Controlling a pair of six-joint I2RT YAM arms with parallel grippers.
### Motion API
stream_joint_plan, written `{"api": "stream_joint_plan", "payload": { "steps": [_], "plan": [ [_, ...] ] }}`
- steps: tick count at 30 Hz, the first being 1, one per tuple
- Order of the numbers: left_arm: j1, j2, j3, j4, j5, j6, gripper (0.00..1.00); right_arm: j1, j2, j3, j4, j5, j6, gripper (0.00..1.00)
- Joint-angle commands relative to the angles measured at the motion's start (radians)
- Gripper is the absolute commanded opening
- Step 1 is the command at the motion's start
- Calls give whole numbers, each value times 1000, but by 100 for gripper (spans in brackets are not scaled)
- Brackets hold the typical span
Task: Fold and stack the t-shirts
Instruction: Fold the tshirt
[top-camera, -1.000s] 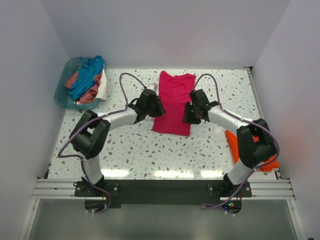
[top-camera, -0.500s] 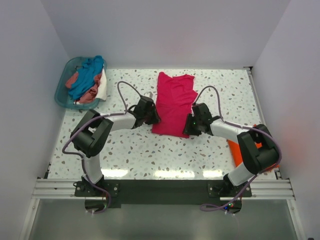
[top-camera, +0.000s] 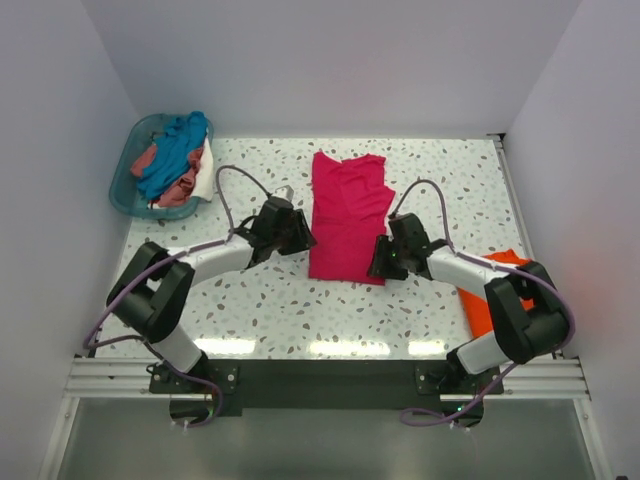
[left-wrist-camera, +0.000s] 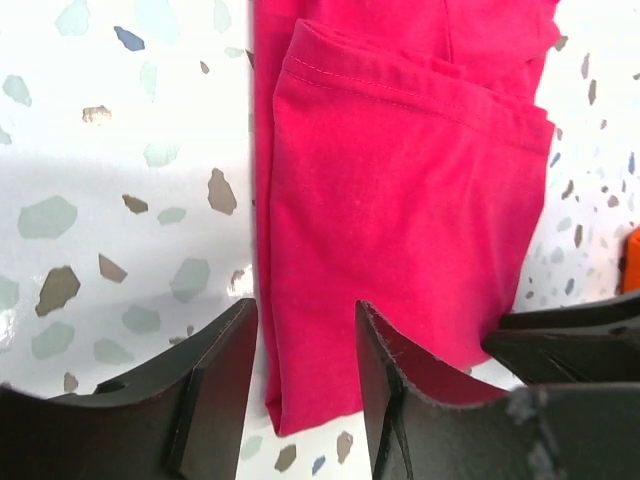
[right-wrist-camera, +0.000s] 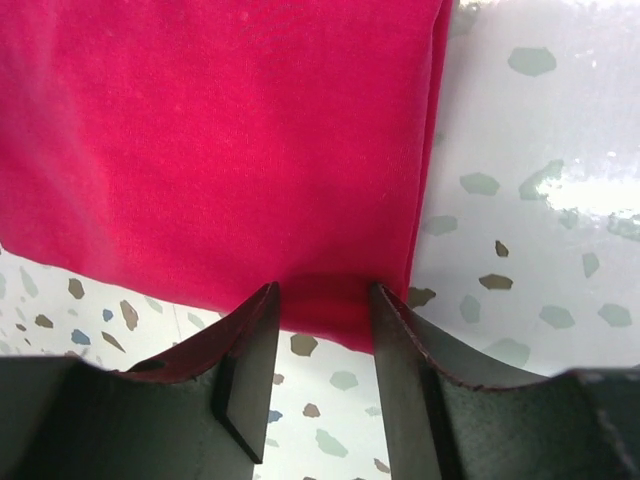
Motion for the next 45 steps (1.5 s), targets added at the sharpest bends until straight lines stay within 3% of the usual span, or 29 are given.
{"api": "stream_joint_plan", "payload": {
  "steps": [1, 9, 13, 32, 38, 42, 43, 45],
  "plan": [
    [3, -76, -49, -9, 31, 22, 49, 4, -27, -31, -99, 25, -15, 47],
    [-52, -88, -147, 23, 120, 17, 56, 6, -94, -13, -154, 59, -4, 56],
    [-64, -80, -185, 61, 146, 4, 61, 4, -122, -21, -173, 73, 5, 57],
    [-146, -39, -244, 64, 108, -51, 50, 6, -108, -94, -92, 76, 79, 54],
    [-155, -39, -239, 64, 65, -73, 40, 4, -67, -116, -27, 53, 102, 44],
    [-155, -34, -216, 58, 57, -64, 8, 4, -67, -132, -16, 47, 106, 24],
    [-155, -42, -211, 55, 54, -61, 3, 4, -80, -136, -22, 47, 103, 15],
    [-156, -62, -216, 34, 48, -59, 0, 6, -99, -146, -36, 47, 94, 8]
  ]
}}
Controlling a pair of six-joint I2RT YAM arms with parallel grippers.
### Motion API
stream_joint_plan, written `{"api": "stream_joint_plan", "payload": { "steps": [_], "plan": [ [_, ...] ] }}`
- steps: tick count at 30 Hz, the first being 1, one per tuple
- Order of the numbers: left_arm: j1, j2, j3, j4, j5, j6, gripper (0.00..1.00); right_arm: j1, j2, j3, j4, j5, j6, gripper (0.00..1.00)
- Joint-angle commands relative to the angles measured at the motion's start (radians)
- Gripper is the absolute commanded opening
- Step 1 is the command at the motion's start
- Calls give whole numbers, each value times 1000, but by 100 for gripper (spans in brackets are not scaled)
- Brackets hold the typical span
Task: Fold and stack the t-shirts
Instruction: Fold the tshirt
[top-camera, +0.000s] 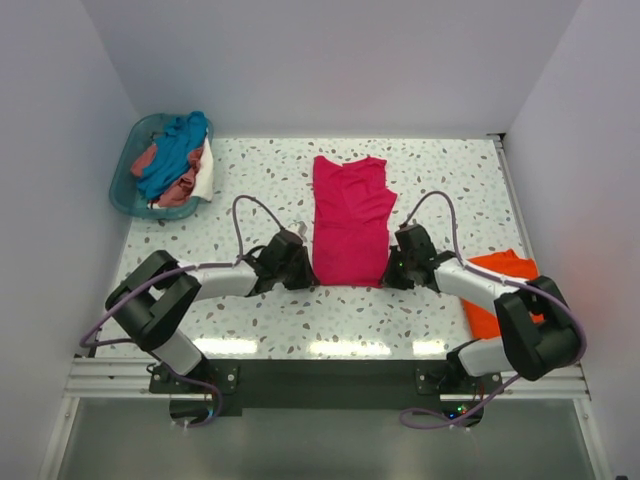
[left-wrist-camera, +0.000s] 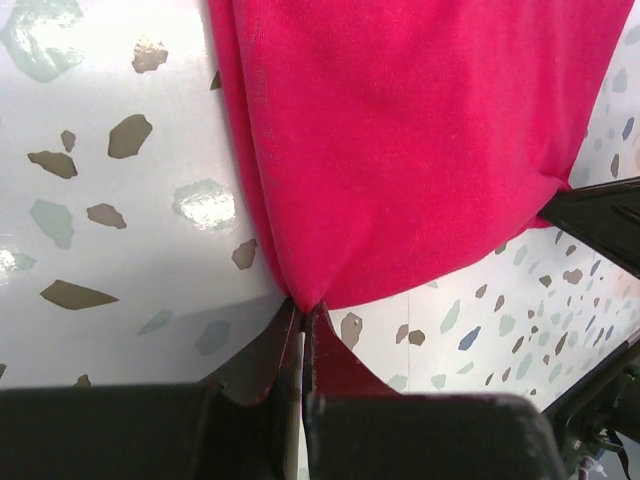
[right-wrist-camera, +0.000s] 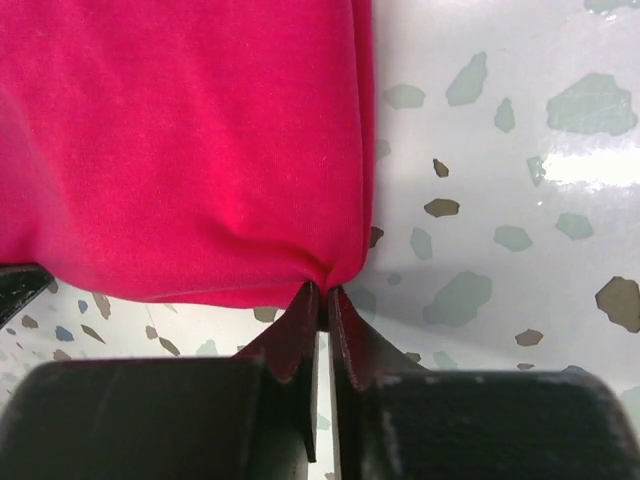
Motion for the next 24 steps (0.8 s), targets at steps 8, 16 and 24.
{"api": "stream_joint_plan", "payload": {
  "steps": [8, 16, 24],
  "plan": [
    [-77, -248, -127, -186, -69, -6, 0, 12, -252, -181, -111, -104, -20, 0],
    [-193, -461, -180, -341, -115, -96, 0, 105, -559, -172, -346, -77, 23, 0],
    [-145, -411, 64, -418, -207, 15, 0, 105, -478, 106, -450, 85, -46, 0]
  ]
}}
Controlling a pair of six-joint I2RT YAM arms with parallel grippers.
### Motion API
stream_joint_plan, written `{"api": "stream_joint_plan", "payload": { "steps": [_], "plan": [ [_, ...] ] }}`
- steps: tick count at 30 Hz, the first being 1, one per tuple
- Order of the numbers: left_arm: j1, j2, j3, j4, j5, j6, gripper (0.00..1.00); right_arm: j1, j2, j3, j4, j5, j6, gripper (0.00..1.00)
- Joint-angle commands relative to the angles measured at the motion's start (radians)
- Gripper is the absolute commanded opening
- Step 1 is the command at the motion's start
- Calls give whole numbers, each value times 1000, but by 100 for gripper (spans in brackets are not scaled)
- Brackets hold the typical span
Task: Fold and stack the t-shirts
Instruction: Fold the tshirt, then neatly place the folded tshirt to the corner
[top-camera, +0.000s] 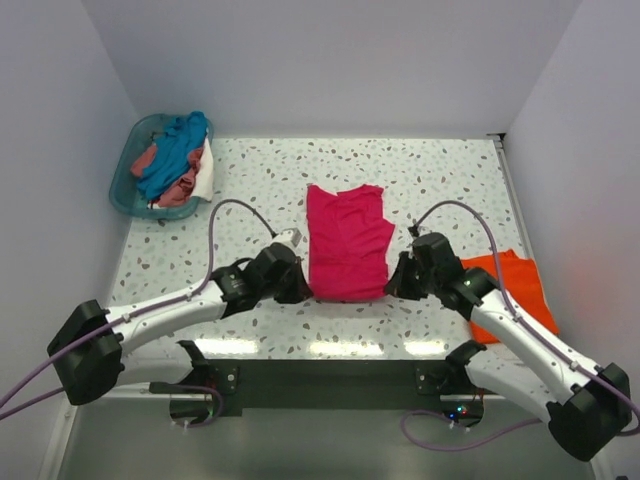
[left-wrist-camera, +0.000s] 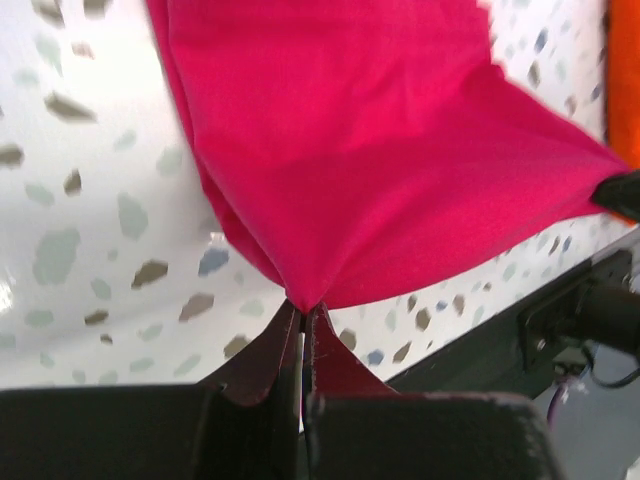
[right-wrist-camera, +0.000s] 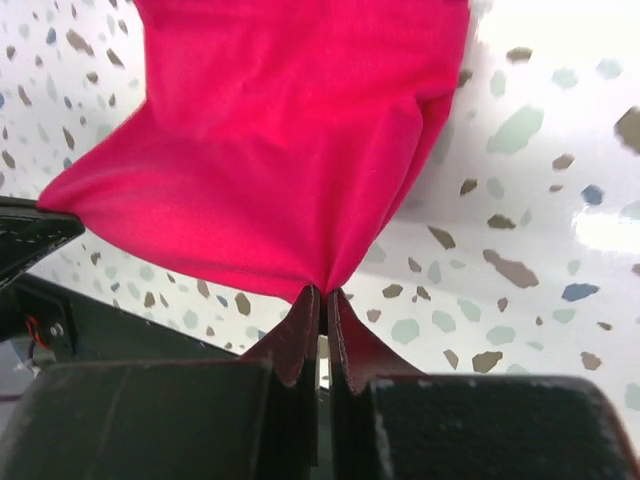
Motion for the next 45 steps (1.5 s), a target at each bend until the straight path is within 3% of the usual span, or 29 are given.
{"api": "stream_joint_plan", "payload": {
  "steps": [1, 8, 12, 18, 22, 24, 25, 26, 27, 28, 29, 31, 36, 39, 40, 45],
  "plan": [
    [49, 45, 146, -55, -74, 80, 0, -6, 65, 142, -88, 134, -51, 0],
    [222, 178, 341, -8, 21, 169, 0, -69, 280, 389, -38, 140, -117, 0],
    [304, 295, 485, 35, 77, 204, 0, -197, 433, 508, 27, 49, -161, 0],
    [427, 608, 795, 40, 143, 238, 0, -291, 751, 786, 111, -19, -207, 0],
    [496, 849, 976, 67, 151, 235, 0, -327, 1062, 996, 142, -53, -219, 2],
    [520, 916, 1045, 144, 179, 240, 11, -351, 1151, 1111, 150, -76, -221, 5],
    [543, 974, 1068, 158, 182, 238, 38, -359, 1196, 1151, 150, -90, -219, 13],
    [554, 1001, 1088, 191, 202, 243, 53, -365, 1254, 1185, 154, -105, -227, 34],
    [565, 1025, 1128, 201, 229, 249, 63, -370, 1282, 1243, 151, -104, -251, 48],
    [583, 1060, 1146, 195, 270, 252, 83, -371, 1300, 1276, 101, -95, -267, 56],
    [589, 1059, 1150, 202, 278, 252, 85, -371, 1306, 1299, 75, -76, -284, 68],
    [594, 994, 1078, 236, 265, 255, 88, -373, 1265, 1259, 82, -46, -307, 75],
    [593, 835, 888, 288, 199, 240, 86, -374, 1077, 1019, 139, 22, -305, 82],
    [570, 759, 813, 270, 174, 244, 77, -373, 1027, 898, 157, 20, -308, 84],
    [544, 734, 805, 229, 150, 253, 70, -374, 1004, 841, 176, 11, -305, 84],
    [452, 726, 769, 206, 108, 286, 53, -374, 980, 742, 225, -18, -295, 86]
  ]
}}
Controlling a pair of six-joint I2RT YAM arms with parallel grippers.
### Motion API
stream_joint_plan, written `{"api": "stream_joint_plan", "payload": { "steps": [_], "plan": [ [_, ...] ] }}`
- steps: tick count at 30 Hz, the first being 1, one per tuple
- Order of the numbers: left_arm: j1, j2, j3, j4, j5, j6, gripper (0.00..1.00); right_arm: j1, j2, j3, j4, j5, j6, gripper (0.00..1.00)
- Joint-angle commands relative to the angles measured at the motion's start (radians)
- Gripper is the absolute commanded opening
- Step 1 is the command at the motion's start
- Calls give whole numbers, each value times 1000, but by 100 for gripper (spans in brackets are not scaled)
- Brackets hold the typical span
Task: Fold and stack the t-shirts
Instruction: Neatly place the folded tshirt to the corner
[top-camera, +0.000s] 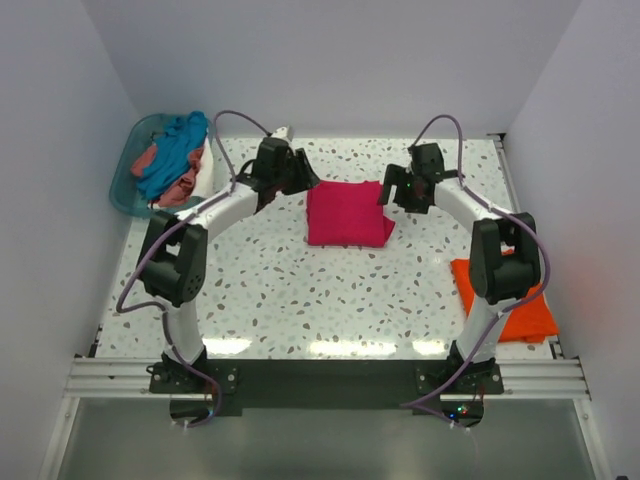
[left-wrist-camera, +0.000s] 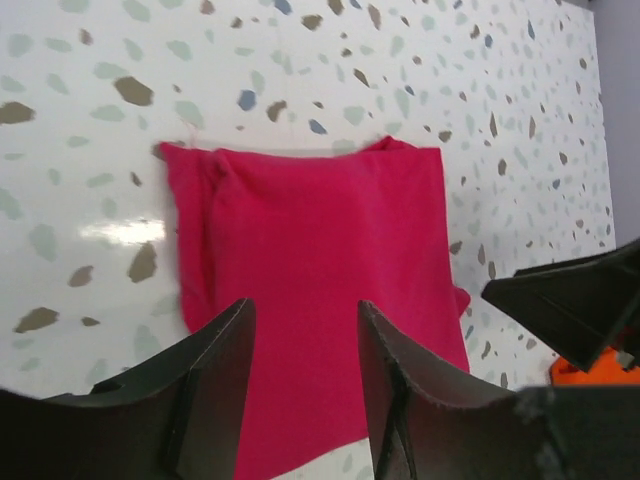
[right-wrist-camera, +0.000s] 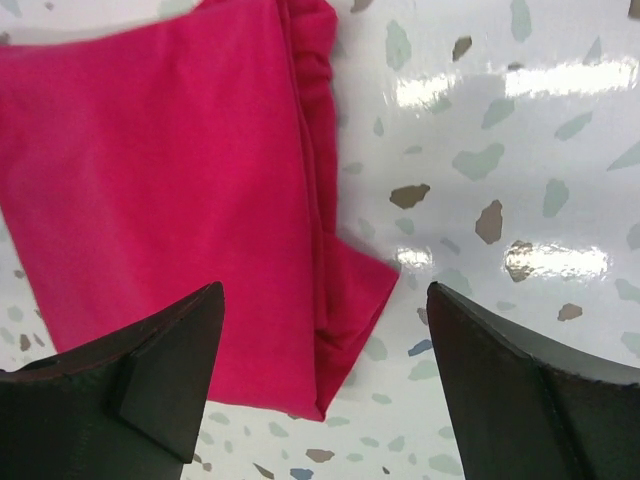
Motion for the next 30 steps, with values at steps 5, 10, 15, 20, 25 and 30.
{"api": "stream_joint_plan", "payload": {
  "steps": [5, 10, 15, 20, 25, 30],
  "plan": [
    [-153, 68, 27, -19, -30, 58, 41, 1, -4, -119, 155, -75, 15, 92],
    [-194, 131, 49, -35, -34, 66, 35, 1, 56, -106, 219, -108, 30, 94],
    [-207, 178, 61, -56, -45, 70, 34, 10, 130, -105, 259, -130, 77, 93],
    [-211, 203, 73, -71, -53, 72, 33, 39, 163, -94, 281, -110, 111, 85],
    [-211, 206, 95, -90, -62, 76, 33, 103, 208, -30, 193, -11, 111, 69],
    [-211, 203, 153, -131, -80, 89, 33, 122, 208, -7, 91, 92, 139, 13]
  ]
}}
